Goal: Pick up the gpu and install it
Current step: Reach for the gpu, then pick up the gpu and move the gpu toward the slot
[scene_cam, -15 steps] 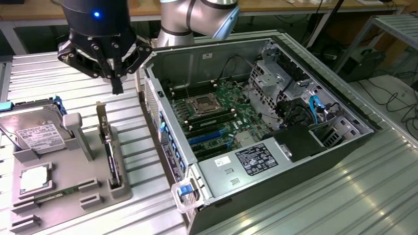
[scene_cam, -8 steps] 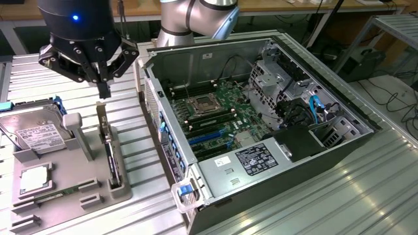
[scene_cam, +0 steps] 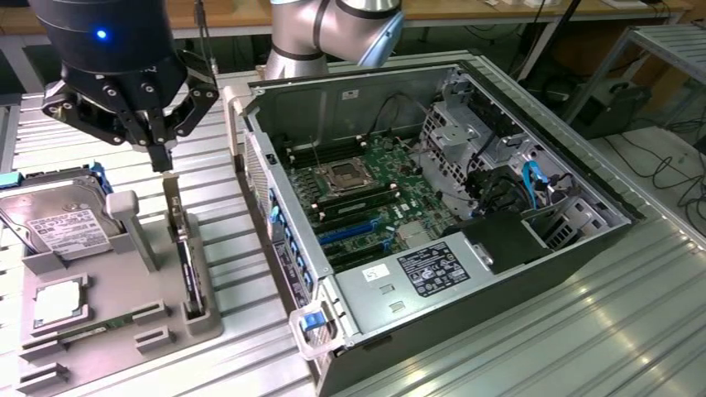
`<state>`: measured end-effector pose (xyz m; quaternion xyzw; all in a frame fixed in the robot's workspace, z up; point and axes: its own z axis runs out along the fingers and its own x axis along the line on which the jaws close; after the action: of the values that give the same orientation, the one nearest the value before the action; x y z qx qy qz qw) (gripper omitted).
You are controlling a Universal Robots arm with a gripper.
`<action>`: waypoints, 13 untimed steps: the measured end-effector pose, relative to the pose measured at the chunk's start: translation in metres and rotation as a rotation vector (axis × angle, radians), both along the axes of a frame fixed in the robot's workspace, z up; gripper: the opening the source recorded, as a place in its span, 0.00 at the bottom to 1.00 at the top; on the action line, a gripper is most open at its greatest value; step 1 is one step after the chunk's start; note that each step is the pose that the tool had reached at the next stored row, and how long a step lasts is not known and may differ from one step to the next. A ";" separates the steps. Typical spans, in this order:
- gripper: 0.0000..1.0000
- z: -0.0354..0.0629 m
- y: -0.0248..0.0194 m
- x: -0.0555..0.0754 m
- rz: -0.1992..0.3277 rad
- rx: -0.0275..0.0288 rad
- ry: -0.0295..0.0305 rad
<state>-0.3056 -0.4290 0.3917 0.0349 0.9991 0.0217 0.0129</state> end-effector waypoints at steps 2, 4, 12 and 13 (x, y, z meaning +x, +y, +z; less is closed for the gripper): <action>0.11 -0.0001 -0.0006 -0.004 0.000 0.0000 -0.0001; 0.11 -0.0002 -0.0014 -0.008 0.001 0.0001 -0.0001; 0.11 -0.0002 -0.0014 -0.008 0.001 0.0001 -0.0001; 0.11 -0.0002 -0.0014 -0.008 0.001 0.0000 0.0000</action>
<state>-0.3141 -0.4304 0.3915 0.0344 0.9991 0.0217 0.0129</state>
